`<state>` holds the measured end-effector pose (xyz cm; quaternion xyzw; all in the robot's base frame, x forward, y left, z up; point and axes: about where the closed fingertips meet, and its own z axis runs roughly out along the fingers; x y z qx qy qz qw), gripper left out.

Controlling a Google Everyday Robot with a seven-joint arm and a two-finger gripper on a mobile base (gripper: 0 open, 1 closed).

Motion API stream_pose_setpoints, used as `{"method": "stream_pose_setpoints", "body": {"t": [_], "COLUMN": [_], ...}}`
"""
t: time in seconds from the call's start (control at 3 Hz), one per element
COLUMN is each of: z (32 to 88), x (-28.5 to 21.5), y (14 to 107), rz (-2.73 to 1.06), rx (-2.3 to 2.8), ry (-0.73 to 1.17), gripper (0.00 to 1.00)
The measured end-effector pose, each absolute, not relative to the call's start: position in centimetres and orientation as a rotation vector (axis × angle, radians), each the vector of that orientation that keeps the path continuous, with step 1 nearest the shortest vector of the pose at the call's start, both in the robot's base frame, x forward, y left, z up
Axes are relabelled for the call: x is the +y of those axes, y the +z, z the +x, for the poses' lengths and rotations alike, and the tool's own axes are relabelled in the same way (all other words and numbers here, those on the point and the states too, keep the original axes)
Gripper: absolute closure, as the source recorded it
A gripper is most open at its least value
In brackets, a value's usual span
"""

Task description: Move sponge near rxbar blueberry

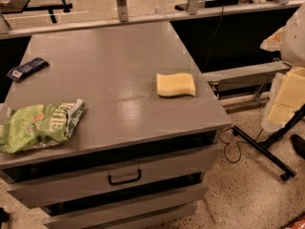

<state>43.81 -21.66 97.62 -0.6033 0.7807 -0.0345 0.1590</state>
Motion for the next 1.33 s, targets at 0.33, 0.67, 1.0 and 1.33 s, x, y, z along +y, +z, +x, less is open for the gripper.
{"method": "stream_pose_setpoints", "body": {"t": [0.33, 0.67, 1.0, 1.33], "z": [44.1, 47.2, 51.6, 55.5], "x": [-21.4, -19.0, -15.4, -11.9], "y": [97.6, 96.7, 94.8, 91.9], "rz": [-1.731, -1.8, -1.877, -1.939], "rx": [2.22, 2.094, 1.994, 1.943], "ry": [-0.093, -0.033, 0.037, 0.145], "gripper": [0.0, 0.0, 0.0, 0.0]}}
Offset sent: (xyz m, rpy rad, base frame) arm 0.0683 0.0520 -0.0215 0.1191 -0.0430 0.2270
